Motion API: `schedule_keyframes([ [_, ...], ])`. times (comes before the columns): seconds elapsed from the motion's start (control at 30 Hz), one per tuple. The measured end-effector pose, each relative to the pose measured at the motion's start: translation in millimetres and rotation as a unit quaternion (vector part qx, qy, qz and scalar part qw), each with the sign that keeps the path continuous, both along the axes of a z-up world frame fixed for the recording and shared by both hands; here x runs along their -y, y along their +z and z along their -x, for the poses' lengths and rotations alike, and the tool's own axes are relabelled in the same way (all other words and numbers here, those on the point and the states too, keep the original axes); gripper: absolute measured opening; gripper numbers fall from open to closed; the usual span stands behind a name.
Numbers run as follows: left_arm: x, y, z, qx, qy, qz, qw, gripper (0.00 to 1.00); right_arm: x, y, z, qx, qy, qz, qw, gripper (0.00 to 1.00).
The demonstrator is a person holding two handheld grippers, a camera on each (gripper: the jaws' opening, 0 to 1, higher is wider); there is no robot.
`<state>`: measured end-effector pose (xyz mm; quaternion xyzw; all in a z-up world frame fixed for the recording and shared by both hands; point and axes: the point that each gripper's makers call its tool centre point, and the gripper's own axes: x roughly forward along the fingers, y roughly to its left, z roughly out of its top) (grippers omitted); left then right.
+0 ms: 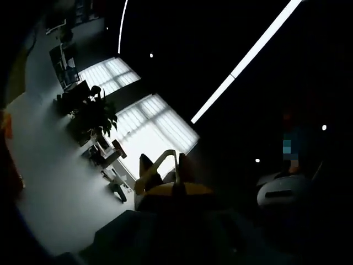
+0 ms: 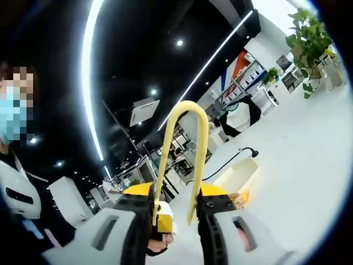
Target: Place the target food into the container with the food tongs after gripping and lifting it, then release it inside without dropping or visibly crushing the food.
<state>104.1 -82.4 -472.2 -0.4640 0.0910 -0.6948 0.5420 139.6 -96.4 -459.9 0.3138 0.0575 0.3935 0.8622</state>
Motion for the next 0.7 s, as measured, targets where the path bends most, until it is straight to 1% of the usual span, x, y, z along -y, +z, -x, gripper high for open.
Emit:
schedule_keyframes([
  [0.03,0,-0.2,0.0,-0.001,-0.001,0.0,1.0,0.03,0,-0.6,0,0.005,0.004,0.006,1.0,0.29],
  [0.07,0,-0.3,-0.1,-0.002,-0.002,0.0,1.0,0.02,0,-0.7,0,0.002,0.008,0.004,1.0,0.29],
  [0.13,0,0.2,0.8,-0.002,-0.005,0.002,1.0,0.02,-2,-0.7,2,0.007,0.021,0.006,0.9997,0.29],
  [0.23,0,2.0,0.0,-0.006,-0.004,0.005,1.0,0.02,-2,-0.1,2,0.011,0.02,0.014,0.9996,0.3],
  [0.27,-1,5.0,-1.0,-0.016,-0.007,0.014,0.9997,0.02,-5,0.3,3,0.016,0.025,0.02,0.9994,0.31],
  [0.3,-2,6.8,-1.9,-0.021,-0.008,0.022,0.9995,0.02,-9,-2.7,6,0.015,0.037,0.032,0.9987,0.32],
  [0.33,-2,9.6,-2.1,-0.025,-0.01,0.03,0.9992,0.02,-15,-8.2,8,0.012,0.045,0.05,0.9977,0.34],
  [0.37,-3,11.9,-2.8,-0.023,-0.008,0.035,0.9991,0.02,-16,-8.8,6,0.013,0.039,0.052,0.9978,0.39],
  [0.4,-2,13.4,-2.7,-0.019,-0.008,0.034,0.9992,0.02,-15,-6.1,3,0.019,0.024,0.042,0.9987,0.41],
  [0.43,-2,15.0,-4.8,-0.018,-0.004,0.035,0.9992,0.02,-13,-3.8,0,0.012,0.018,0.021,0.9995,0.41],
  [0.47,-2,15.2,-6.1,-0.021,-0.005,0.035,0.9992,0.02,-13,-4.1,1,0.008,0.023,0.015,0.9996,0.38],
  [0.5,-2,14.8,-7.5,-0.024,-0.004,0.034,0.9991,0.02,-14,-2.8,2,0.011,0.028,0.01,0.9995,0.35],
  [0.57,-2,14.0,-8.7,-0.028,-0.005,0.034,0.999,0.02,-16,-1.3,4,0.011,0.036,0.009,0.9993,0.3],
  [0.6,-2,14.7,-8.4,-0.029,-0.007,0.037,0.9989,0.02,-15,-0.2,3,0.014,0.031,0.011,0.9994,0.31],
  [0.63,-2,14.3,-8.2,-0.03,-0.007,0.035,0.9989,0.02,-16,-0.3,4,0.015,0.034,0.017,0.9992,0.3],
  [0.7,-3,15.0,-7.2,-0.027,-0.008,0.036,0.999,0.02,-16,-0.5,4,0.012,0.038,0.015,0.9991,0.3],
])
